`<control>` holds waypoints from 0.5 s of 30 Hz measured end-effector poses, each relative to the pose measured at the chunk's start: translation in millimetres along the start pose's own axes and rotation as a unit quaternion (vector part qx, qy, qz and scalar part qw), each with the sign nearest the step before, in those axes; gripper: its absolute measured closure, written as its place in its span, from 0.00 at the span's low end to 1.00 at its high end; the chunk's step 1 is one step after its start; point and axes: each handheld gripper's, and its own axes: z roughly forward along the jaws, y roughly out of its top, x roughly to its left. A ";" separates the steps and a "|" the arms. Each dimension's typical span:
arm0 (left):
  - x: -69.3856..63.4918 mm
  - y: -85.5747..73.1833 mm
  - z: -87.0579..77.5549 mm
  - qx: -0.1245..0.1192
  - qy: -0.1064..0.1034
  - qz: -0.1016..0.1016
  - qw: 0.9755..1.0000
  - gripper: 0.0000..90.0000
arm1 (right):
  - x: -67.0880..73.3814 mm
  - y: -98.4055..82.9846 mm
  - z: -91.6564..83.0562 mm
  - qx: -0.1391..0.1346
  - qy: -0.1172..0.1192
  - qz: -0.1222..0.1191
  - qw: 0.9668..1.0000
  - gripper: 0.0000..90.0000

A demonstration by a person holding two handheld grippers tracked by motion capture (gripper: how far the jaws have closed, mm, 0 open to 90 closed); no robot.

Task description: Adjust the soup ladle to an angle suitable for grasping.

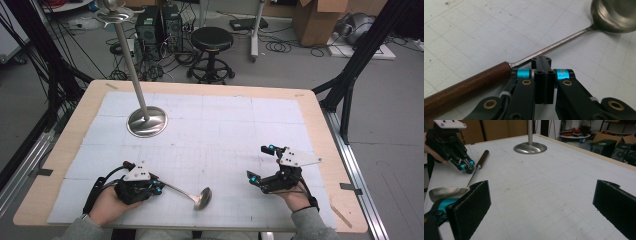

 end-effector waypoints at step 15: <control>8.0 9.7 10.0 0.002 0.007 -0.012 1.000 1.00 | -0.5 -0.3 0.7 0.002 0.000 -0.002 1.000 0.00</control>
